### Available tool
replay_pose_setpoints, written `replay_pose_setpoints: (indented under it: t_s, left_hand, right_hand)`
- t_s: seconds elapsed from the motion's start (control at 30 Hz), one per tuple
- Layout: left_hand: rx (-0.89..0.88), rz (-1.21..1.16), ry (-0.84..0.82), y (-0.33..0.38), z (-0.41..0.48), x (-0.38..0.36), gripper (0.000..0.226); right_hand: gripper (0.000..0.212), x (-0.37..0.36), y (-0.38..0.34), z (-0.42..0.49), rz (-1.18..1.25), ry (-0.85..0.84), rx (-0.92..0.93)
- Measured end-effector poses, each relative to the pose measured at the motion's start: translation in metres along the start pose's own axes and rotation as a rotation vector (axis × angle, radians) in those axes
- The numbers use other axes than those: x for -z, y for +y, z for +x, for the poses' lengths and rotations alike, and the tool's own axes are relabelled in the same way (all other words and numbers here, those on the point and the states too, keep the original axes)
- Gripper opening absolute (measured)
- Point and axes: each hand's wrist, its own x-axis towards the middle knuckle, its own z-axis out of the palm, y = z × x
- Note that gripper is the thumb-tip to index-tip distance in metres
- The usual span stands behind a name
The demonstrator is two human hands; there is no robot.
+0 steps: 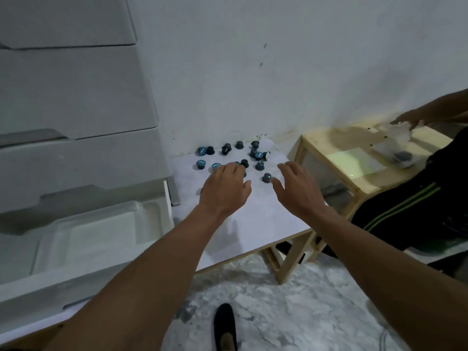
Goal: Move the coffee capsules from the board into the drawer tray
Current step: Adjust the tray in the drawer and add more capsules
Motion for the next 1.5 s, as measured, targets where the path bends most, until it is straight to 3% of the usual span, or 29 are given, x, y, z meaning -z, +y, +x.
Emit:
replay_pose_setpoints:
  t_s: [0.63, 0.9, 1.3, 1.5]
  left_hand:
    - [-0.073, -0.073, -0.252, -0.068, 0.164, -0.162, 0.023]
    - [-0.076, -0.088, -0.448, -0.061, 0.203, -0.219, 0.033]
    - [-0.036, -0.054, -0.636, -0.052, 0.231, -0.283, 0.011]
    - [0.050, -0.074, -0.615, -0.044, 0.228, -0.282, 0.013]
  right_hand:
    - [0.037, -0.115, 0.072, 0.152, 0.068, -0.270, -0.220]
    - [0.042, -0.166, 0.102, 0.181, 0.128, -0.470, -0.164]
    - [0.028, -0.180, 0.160, 0.218, 0.204, -0.493, -0.137]
    - [0.024, -0.179, 0.170, 0.222, 0.197, -0.521, -0.111]
